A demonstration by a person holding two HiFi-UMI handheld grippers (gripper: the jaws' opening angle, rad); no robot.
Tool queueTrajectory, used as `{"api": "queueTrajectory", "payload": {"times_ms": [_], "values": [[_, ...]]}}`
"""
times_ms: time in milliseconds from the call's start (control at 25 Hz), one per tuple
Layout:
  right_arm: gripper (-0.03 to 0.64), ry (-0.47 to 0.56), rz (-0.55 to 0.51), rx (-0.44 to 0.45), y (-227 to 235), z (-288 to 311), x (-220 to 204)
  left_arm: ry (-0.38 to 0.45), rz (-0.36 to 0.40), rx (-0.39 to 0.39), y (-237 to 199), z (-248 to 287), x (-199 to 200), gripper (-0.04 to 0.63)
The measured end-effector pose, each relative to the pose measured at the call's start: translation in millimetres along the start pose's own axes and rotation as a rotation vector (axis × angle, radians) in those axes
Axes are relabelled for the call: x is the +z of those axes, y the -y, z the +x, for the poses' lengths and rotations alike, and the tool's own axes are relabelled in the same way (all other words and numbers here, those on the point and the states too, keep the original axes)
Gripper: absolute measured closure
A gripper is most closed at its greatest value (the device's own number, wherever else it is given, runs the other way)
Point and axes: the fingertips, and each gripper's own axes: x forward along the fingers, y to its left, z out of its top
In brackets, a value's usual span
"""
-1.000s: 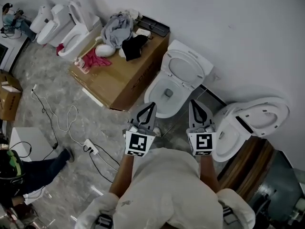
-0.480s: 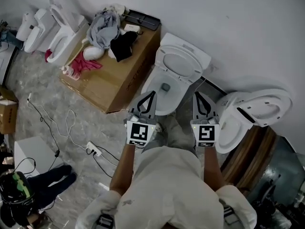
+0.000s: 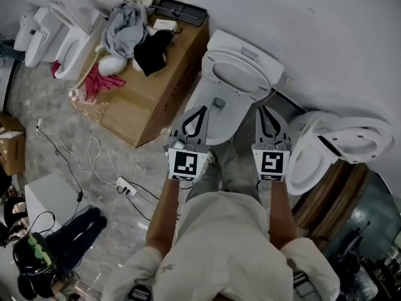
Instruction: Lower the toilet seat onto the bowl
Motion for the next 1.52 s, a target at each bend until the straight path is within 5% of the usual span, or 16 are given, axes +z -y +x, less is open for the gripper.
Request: {"api": "queueTrajectory", "payload": {"times_ms": [1520], "values": [[0.483, -0.207, -0.073, 0.112, 50, 170, -144, -0.169, -0.014, 0.002, -4, 179, -66, 0.538]]}}
